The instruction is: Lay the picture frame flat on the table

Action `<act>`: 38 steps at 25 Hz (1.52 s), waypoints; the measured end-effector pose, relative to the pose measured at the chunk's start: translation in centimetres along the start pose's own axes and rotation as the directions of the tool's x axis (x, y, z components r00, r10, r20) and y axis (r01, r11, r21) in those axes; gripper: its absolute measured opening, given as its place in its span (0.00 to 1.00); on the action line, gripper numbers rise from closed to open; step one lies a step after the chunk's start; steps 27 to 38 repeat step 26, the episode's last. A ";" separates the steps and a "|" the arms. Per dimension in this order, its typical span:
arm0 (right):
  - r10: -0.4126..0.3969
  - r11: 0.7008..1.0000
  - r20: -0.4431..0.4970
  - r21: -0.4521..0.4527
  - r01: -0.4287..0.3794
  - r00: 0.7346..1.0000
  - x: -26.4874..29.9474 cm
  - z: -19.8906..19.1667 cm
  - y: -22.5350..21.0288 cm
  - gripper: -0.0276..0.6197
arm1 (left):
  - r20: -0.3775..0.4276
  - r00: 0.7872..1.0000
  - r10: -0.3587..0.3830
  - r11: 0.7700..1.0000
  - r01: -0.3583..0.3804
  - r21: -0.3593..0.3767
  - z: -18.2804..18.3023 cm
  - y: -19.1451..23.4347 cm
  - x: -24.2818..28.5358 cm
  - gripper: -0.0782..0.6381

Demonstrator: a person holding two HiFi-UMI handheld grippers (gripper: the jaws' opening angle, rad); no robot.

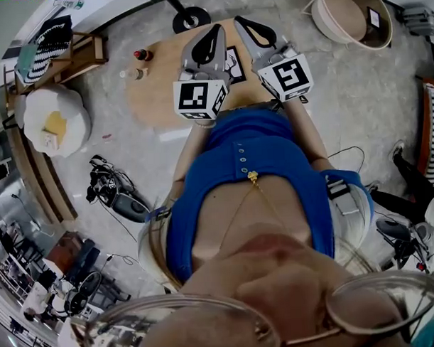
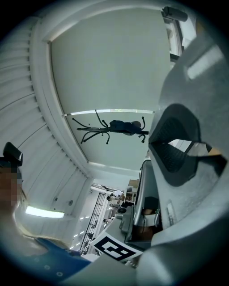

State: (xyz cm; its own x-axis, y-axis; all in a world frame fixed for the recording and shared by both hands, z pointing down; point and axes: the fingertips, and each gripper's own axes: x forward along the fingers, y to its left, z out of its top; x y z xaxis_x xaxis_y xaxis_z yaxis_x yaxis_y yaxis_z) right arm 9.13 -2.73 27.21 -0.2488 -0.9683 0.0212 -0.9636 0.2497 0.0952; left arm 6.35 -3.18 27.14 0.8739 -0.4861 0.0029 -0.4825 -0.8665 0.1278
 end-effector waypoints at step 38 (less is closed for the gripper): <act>-0.022 1.000 -0.010 -0.005 0.022 1.000 -0.6 0.7 2.3 0.05 | 0.006 0.999 -0.047 0.999 0.047 0.013 0.5 0.1 -1.9 0.11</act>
